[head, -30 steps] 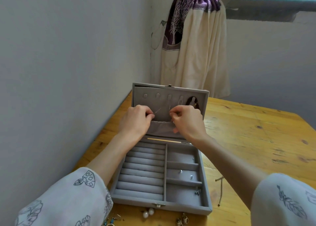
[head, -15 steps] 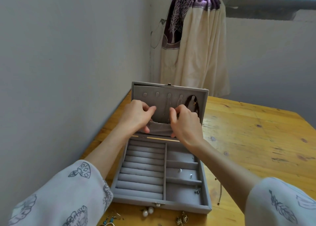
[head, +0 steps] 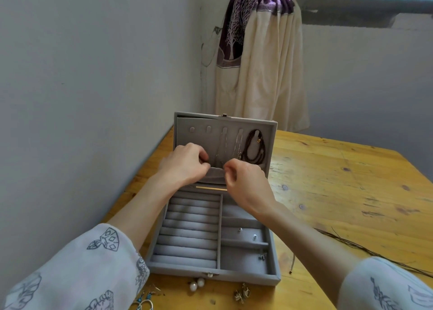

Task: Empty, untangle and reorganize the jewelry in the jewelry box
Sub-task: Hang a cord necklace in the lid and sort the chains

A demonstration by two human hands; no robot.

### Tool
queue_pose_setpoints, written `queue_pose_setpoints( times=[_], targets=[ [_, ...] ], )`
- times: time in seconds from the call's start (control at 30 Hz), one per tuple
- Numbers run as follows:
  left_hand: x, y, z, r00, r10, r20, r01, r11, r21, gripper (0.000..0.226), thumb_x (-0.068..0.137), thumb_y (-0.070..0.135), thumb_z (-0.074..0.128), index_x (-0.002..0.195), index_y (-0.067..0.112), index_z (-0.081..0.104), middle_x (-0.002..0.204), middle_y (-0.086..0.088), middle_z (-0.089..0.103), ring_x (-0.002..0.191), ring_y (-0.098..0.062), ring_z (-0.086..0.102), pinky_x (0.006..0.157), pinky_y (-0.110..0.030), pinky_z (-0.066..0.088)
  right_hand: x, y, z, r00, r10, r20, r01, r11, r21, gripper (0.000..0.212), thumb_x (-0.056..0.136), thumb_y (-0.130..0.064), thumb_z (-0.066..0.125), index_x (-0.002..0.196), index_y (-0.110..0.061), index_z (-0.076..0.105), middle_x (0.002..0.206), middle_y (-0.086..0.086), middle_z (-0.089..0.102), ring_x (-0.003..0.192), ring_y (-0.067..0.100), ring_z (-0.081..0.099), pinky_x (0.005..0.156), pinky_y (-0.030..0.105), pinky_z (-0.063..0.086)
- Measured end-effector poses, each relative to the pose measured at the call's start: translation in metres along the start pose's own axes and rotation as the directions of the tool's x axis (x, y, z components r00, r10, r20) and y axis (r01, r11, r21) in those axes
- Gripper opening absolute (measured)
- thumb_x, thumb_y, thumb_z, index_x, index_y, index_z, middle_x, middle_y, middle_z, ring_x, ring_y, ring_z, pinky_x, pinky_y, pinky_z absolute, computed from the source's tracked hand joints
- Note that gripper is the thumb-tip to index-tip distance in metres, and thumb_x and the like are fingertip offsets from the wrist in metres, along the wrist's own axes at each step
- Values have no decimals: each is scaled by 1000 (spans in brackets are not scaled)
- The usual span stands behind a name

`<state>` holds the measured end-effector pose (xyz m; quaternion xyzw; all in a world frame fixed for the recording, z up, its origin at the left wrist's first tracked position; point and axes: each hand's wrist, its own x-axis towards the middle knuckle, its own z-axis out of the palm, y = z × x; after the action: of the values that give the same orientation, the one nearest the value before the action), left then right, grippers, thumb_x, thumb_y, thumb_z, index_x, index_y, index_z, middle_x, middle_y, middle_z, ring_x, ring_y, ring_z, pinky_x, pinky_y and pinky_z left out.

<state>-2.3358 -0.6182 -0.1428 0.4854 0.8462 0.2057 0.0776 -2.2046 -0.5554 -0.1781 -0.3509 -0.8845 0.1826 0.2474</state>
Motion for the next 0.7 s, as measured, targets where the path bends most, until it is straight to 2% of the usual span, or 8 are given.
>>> queue_pose_setpoints(
  times=[0.07, 0.17, 0.3, 0.43, 0.57, 0.7],
  targets=[
    [-1, -1, -2, 999, 31, 13, -31, 999, -8, 20, 82, 27, 64, 102, 23, 68, 104, 1, 68, 98, -17, 60, 86, -38, 51, -1, 0, 0, 1000, 4, 26, -5, 1000, 19, 26, 92, -19, 41, 106, -14, 63, 102, 6, 67, 94, 28, 60, 76, 34, 47],
    [-3, -1, -1, 995, 57, -85, -63, 996, -71, 11, 83, 20, 64, 91, 23, 72, 96, 2, 70, 91, -14, 61, 83, -35, 51, -3, 3, -2, 999, 5, 32, -6, 1000, 28, 29, 92, -17, 41, 109, -16, 64, 104, 5, 68, 96, 27, 61, 80, 36, 49],
    [-1, 4, 4, 975, 61, -215, -101, 978, -180, 11, 83, 16, 65, 87, 22, 73, 93, 3, 71, 86, -10, 59, 78, -26, 48, -5, 5, -3, 998, 2, 62, -4, 1000, 29, 31, 91, -14, 41, 112, -18, 64, 109, 4, 68, 99, 27, 61, 85, 39, 49],
    [2, 13, 7, 937, 53, -344, -154, 950, -273, 12, 82, 16, 66, 93, 15, 71, 92, -1, 70, 79, -8, 56, 73, -18, 41, -7, 5, -3, 997, -29, 72, 29, 1000, -7, 33, 92, -15, 40, 115, -19, 62, 115, 1, 64, 105, 24, 58, 87, 39, 48],
    [-1, 12, 9, 949, 105, -299, -189, 944, -269, 20, 86, 10, 60, 104, 14, 68, 99, 0, 69, 82, -6, 56, 77, -14, 40, -13, 4, -1, 998, -54, 44, 58, 994, -98, 33, 93, -17, 38, 117, -21, 60, 116, 0, 57, 96, 30, 59, 78, 39, 49],
    [-7, 7, 11, 961, 162, -224, -216, 945, -246, 30, 89, 0, 46, 107, 14, 66, 101, -2, 69, 93, -12, 62, 86, -20, 45, -16, 4, -1, 997, -73, 10, 74, 990, -122, 33, 94, -17, 39, 118, -19, 61, 114, 2, 50, 82, 32, 59, 68, 39, 49]
  ],
)
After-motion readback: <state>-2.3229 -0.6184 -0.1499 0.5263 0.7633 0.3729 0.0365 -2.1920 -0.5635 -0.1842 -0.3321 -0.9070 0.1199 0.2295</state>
